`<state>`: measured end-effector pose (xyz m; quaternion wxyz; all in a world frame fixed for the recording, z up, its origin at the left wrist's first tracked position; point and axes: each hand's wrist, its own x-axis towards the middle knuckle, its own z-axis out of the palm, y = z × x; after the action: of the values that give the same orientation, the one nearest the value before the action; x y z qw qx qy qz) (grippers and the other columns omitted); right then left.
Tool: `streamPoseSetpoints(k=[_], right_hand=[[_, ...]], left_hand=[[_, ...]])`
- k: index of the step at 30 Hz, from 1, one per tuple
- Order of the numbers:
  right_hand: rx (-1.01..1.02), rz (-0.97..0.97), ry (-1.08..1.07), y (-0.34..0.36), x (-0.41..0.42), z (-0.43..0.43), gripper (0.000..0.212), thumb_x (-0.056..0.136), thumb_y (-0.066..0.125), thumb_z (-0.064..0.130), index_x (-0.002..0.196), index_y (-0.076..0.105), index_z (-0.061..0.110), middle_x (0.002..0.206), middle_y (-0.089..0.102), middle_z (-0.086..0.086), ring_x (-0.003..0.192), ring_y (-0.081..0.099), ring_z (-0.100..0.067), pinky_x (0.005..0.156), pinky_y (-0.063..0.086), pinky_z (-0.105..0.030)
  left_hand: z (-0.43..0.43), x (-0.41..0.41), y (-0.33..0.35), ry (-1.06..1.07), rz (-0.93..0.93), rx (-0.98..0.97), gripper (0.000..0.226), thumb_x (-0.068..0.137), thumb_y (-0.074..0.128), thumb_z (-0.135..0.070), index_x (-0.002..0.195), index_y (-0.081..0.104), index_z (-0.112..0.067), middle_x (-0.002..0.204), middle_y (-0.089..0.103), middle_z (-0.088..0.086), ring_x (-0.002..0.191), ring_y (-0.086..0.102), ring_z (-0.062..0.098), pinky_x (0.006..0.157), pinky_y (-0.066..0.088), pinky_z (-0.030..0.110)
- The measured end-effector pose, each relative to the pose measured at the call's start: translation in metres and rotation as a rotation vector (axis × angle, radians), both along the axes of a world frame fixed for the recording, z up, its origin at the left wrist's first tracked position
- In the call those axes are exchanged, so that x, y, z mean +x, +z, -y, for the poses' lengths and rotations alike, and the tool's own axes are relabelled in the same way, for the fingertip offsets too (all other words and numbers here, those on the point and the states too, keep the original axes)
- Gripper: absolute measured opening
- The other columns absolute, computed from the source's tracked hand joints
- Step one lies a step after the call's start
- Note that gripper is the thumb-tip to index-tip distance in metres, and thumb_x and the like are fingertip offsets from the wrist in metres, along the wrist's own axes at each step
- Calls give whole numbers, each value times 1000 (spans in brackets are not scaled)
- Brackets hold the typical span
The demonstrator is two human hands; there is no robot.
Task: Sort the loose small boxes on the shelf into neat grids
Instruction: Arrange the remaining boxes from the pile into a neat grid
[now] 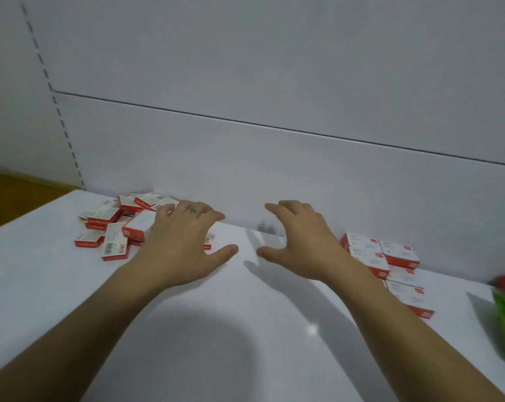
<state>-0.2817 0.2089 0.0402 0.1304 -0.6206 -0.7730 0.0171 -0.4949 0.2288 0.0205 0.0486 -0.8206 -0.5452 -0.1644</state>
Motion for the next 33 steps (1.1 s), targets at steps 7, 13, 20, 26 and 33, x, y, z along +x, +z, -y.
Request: streamPoseSetpoints(k=[7, 13, 20, 26, 33], right_hand=[[-49, 39, 195, -13, -82, -30, 81, 81, 61, 55, 147, 26, 26, 150, 32, -2, 135, 30, -22, 110, 26, -38], [-126, 57, 230, -31, -133, -52, 84, 75, 65, 61, 145, 33, 27, 146, 39, -3, 131, 36, -24, 107, 32, -40], [-7, 62, 151, -46, -171, -59, 63, 77, 56, 68, 124, 53, 26, 128, 57, 0, 117, 49, -22, 97, 36, -39], [42, -65, 9, -53, -185, -59, 40, 81, 55, 51, 114, 58, 27, 110, 66, -1, 102, 58, -24, 79, 46, -33], [-73, -190, -53, -50, -175, -61, 32, 74, 66, 36, 103, 58, 25, 101, 67, 5, 91, 61, -18, 69, 49, -28]], left_hand=[[23, -85, -2, 269, -12, -65, 72, 78, 35, -78, 137, 40, -38, 148, 38, -7, 136, 30, 19, 112, 20, 49], [43, -123, -4, 395, 12, -122, 70, 79, 35, -76, 139, 34, -40, 151, 31, -8, 140, 23, 17, 115, 15, 49], [46, -136, -7, 399, 23, -117, 69, 81, 35, -75, 140, 32, -40, 152, 29, -8, 140, 19, 16, 115, 10, 49], [39, -136, -13, 358, 35, -134, 65, 83, 34, -72, 140, 30, -40, 153, 28, -9, 142, 18, 16, 116, 8, 50], [22, -130, -12, 262, 48, -106, 61, 85, 38, -69, 138, 33, -40, 152, 30, -10, 141, 19, 16, 116, 10, 50]])
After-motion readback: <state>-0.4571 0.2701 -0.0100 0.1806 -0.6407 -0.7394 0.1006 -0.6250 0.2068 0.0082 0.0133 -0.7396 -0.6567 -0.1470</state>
